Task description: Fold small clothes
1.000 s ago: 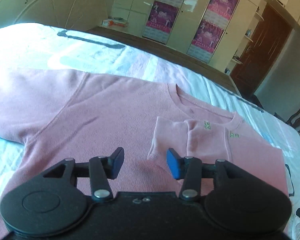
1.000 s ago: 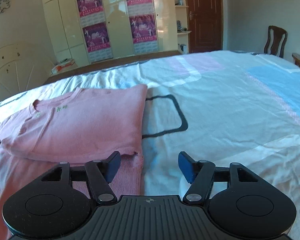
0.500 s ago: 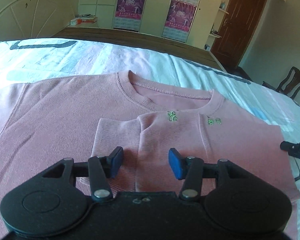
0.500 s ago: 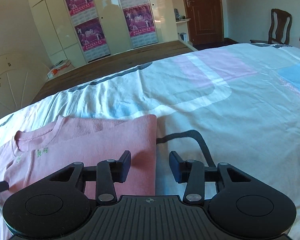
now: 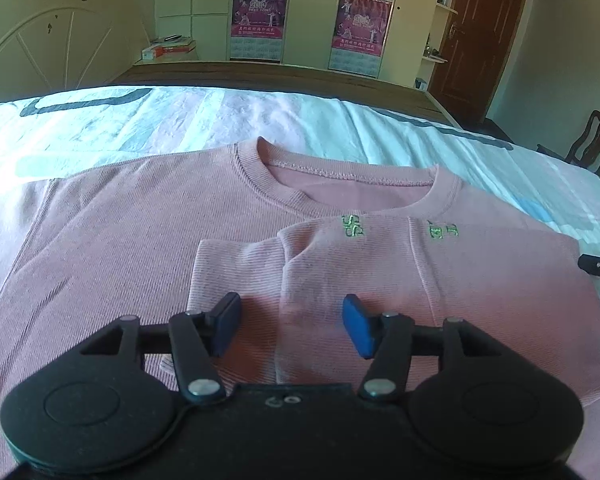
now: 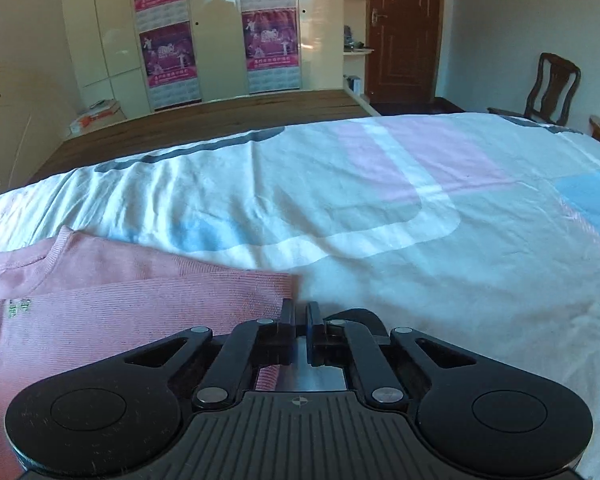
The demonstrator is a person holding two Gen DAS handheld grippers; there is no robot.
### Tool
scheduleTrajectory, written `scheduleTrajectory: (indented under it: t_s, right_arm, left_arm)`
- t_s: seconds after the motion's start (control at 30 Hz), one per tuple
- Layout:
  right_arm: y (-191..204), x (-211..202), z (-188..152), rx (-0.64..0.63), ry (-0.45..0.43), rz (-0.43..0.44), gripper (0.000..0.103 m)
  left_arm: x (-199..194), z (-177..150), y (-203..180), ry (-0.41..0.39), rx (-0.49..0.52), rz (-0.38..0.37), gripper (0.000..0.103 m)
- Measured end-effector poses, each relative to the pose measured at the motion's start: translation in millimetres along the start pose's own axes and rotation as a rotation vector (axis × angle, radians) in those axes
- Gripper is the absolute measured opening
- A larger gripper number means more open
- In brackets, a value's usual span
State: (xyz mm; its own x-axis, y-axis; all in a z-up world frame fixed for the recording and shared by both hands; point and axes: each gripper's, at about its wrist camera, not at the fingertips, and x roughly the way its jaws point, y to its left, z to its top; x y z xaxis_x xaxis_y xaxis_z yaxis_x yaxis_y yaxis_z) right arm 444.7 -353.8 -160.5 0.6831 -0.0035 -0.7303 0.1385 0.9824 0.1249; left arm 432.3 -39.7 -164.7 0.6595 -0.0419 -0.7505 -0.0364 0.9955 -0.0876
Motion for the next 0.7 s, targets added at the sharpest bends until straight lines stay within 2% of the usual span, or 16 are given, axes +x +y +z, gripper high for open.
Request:
scheduleTrajectory:
  t_s: [0.1,0.2,0.27,0.3,0.33,0.47,0.53,0.7]
  right_arm:
    - [0,-21,1,0.024,-0.042,0.020,0.006]
    - [7,-43,-4,0.017,-0.081,0.058,0.011]
    - [21,-53,-10,-0.022,-0.084,0.092,0.035]
    - [27,-57,-16,-0.045,-0.084,0.100,0.052]
    - [36,-59,-22,-0.084,-0.083,0.106,0.054]
    - [48,-47,-51,-0.195,-0.013,0.080,0.051]
    - [43,-42,-61,-0.222,-0.027,0.056,0.051]
    - [40,-51,-56,-0.154,-0.009,0.050,0.051]
  left_arm:
    - [-1,0,-2,-0.002,0.007,0.007,0.057]
    - [-3,-1,-3,-0.002,0.003,0.014,0.058]
    - [-4,-2,-3,-0.001,0.000,0.016,0.059]
    - [-4,-2,-3,-0.001,0.003,0.017,0.059]
    - [-4,-3,-3,-0.001,0.008,0.019,0.059]
    - [-4,-4,-4,0.000,0.037,0.021,0.059]
    - [-5,-5,-3,0.001,0.047,0.020,0.059]
    - [-11,-7,1,0.013,0.027,0.034,0.059]
